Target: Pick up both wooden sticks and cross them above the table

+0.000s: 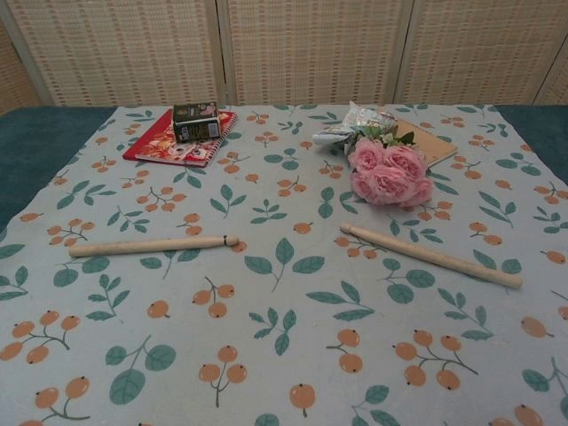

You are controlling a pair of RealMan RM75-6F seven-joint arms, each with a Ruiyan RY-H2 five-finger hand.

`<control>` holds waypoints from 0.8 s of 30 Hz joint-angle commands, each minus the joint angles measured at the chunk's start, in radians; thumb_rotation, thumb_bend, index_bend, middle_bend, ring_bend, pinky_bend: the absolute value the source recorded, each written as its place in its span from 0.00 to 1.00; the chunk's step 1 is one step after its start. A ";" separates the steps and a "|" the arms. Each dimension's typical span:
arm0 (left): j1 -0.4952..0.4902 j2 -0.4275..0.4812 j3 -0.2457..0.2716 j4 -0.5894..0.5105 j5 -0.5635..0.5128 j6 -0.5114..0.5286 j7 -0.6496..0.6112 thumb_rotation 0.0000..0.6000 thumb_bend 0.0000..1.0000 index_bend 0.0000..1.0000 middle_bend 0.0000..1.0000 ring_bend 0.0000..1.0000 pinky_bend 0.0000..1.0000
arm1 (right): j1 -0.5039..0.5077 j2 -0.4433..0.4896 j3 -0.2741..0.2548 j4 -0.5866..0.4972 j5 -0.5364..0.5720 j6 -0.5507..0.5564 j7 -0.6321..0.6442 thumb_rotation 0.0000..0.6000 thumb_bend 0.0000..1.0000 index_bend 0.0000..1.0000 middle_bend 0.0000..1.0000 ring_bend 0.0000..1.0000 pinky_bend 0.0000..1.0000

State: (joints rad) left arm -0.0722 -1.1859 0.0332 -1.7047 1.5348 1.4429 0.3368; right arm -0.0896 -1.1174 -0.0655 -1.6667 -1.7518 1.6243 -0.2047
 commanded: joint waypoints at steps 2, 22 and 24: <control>-0.025 -0.036 0.007 0.035 0.035 -0.028 0.010 1.00 0.44 0.01 0.06 0.05 0.12 | 0.002 -0.006 0.001 0.001 -0.002 -0.004 -0.008 1.00 0.32 0.00 0.00 0.00 0.00; -0.265 -0.399 -0.119 0.325 0.005 -0.242 0.116 1.00 0.44 0.19 0.29 0.12 0.10 | 0.099 -0.078 0.062 -0.018 0.095 -0.161 -0.142 1.00 0.32 0.00 0.00 0.00 0.00; -0.277 -0.433 -0.123 0.354 -0.008 -0.249 0.149 1.00 0.44 0.21 0.31 0.14 0.10 | 0.102 -0.081 0.064 -0.015 0.100 -0.161 -0.145 1.00 0.32 0.00 0.00 0.00 0.00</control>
State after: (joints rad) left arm -0.3356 -1.5966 -0.0825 -1.3697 1.5371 1.2016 0.4643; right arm 0.0112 -1.1975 -0.0020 -1.6827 -1.6531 1.4633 -0.3494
